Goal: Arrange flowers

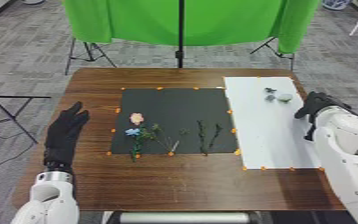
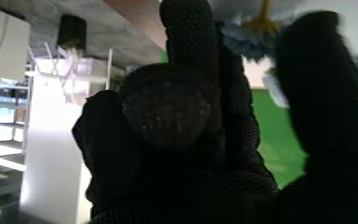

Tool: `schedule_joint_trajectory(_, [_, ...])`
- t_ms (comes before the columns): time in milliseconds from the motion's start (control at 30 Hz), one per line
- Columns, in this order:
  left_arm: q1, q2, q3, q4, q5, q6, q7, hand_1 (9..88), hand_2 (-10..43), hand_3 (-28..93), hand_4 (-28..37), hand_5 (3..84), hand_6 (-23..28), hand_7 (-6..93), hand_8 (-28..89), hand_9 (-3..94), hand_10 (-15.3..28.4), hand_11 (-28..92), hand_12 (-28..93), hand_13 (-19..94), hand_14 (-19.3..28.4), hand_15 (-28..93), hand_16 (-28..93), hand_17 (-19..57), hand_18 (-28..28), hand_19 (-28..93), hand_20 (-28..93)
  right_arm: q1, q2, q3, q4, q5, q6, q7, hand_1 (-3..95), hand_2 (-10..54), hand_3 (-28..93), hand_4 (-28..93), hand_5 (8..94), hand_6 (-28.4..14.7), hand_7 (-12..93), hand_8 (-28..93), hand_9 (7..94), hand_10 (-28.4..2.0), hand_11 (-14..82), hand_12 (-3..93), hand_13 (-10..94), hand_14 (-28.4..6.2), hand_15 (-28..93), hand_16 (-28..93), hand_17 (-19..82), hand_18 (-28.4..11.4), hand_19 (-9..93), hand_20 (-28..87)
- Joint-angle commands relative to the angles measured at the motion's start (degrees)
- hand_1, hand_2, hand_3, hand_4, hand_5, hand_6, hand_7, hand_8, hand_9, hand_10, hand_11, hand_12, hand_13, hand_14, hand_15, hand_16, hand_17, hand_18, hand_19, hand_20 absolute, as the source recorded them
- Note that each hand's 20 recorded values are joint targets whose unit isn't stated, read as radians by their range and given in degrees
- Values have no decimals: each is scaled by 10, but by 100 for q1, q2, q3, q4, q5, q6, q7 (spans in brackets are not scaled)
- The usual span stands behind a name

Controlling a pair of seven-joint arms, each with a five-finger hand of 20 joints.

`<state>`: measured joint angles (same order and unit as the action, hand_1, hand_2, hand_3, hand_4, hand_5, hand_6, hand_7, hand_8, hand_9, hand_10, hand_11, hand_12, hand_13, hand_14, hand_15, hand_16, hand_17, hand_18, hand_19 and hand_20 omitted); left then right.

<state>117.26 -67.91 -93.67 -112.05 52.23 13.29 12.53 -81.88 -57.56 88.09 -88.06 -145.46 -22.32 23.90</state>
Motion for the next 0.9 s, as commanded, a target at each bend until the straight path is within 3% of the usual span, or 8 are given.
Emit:
schedule_joint_trajectory(33, [71,-69,-16,14,16,-31,-66,214,-11,655,-242,434,43,89,-50,428,137,142,116,310,153,79,17,40,99,13,151,-318,-82,-213,174,-272,832,-388,581,-95,428,-128,729,27,177,48,887,-93,206,244,937,-12,547,329,642,-108,932,515])
schedule_joint_trajectory(233, [97,-85,-42,-3,15,-37,-73,216,-12,656,-239,434,43,89,-50,428,137,143,116,310,152,80,17,39,100,14,152,-269,-3,-266,212,-409,984,-620,639,-95,449,-161,819,29,203,79,929,-72,199,304,937,-1,593,299,654,-109,932,533])
schedule_joint_trajectory(400, [111,-7,-108,0,-25,-8,-12,217,-13,656,-238,433,43,89,-50,428,137,143,116,310,152,80,17,40,99,14,152,63,482,-371,-337,-39,1212,-459,663,-95,446,-166,829,18,206,79,935,-70,192,314,937,2,602,293,660,-106,932,541])
schedule_joint_trajectory(467, [134,36,-150,-3,-84,95,51,217,-13,656,-238,433,43,88,-50,429,136,144,116,310,152,80,17,40,99,13,152,314,630,-471,-647,151,1226,-425,667,-95,447,-164,832,15,207,79,936,-71,191,317,937,4,604,293,660,-106,932,543])
schedule_joint_trajectory(600, [166,76,-137,28,-227,583,299,217,-13,656,-241,435,43,92,-49,428,136,143,115,307,151,78,16,41,98,13,152,825,887,-1064,-1303,695,1280,-541,669,-95,449,-163,832,14,206,83,937,-72,187,322,937,4,605,291,660,-105,932,544])
schedule_joint_trajectory(767, [171,90,-202,90,-274,597,238,214,-12,660,-247,438,43,97,-52,424,136,144,116,304,148,78,16,46,94,13,154,1615,855,-2259,-1848,1376,1184,-736,667,-95,452,-158,833,12,206,85,937,-73,186,324,937,6,605,291,662,-104,932,546])
schedule_joint_trajectory(900, [135,81,-158,122,-301,544,213,208,-8,662,-253,438,42,99,-52,425,136,146,115,305,147,78,16,46,93,13,155,2337,536,-3351,-1829,2006,996,-951,669,-95,449,-159,832,11,205,88,937,-74,189,321,937,6,606,292,664,-103,932,548])
